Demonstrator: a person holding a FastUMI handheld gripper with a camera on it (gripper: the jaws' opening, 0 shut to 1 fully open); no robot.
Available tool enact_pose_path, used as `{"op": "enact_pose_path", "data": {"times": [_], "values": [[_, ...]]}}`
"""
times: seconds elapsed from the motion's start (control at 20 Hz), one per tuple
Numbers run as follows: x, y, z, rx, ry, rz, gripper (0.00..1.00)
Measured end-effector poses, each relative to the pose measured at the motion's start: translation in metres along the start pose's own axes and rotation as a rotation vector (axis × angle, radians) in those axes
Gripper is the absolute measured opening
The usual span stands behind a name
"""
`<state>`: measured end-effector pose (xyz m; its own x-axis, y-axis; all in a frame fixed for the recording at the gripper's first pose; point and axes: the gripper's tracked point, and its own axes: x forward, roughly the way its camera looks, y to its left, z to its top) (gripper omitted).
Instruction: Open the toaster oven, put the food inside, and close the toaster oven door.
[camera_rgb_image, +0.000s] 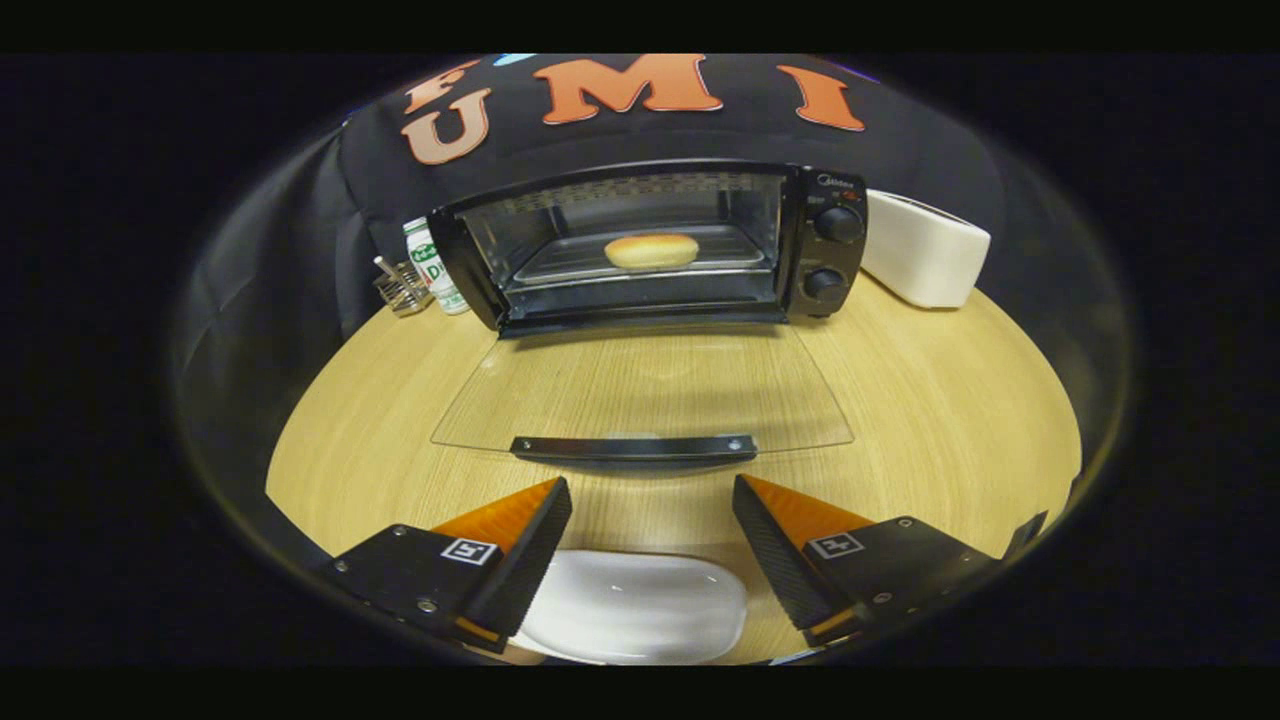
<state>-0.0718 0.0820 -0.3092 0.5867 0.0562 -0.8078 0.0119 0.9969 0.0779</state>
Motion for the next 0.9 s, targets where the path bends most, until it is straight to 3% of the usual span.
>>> {"op": "enact_pose_path", "data": {"times": [0.55,0.9], "values": [[0.033,0.005,-0.008,-0.070,0.046,-0.098,0.97],[0.007,0.007,0.022,-0.060,-0.067,-0.084,0.97]]}}
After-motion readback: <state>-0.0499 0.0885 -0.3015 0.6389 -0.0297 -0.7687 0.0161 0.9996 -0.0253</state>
